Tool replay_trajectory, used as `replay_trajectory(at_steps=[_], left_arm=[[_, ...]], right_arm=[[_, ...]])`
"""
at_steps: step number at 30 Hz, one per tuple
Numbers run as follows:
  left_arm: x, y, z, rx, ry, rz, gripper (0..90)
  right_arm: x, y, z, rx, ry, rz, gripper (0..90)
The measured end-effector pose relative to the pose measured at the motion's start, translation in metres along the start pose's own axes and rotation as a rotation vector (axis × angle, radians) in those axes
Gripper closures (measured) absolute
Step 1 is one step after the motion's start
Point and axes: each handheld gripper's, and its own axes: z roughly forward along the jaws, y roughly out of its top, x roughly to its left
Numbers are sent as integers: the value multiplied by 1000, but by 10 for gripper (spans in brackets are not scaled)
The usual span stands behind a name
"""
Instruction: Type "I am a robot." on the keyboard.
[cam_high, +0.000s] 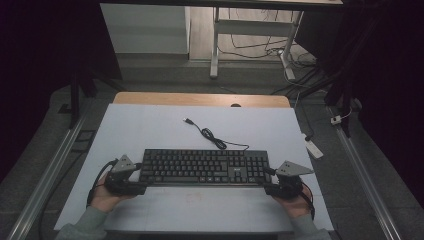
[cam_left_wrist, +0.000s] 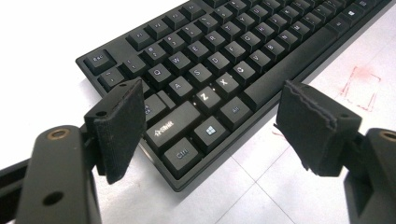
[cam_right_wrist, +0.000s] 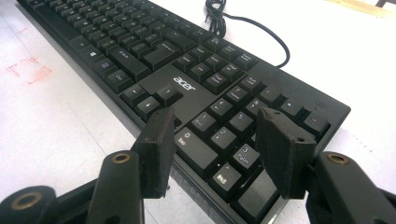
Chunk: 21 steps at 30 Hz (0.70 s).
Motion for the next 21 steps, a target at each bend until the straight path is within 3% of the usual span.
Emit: replay_trajectory(at_steps=[21], left_arm=[[1, 2, -1, -5, 0, -8, 245]], right_arm=[[3, 2, 2, -8, 14, 2, 476]])
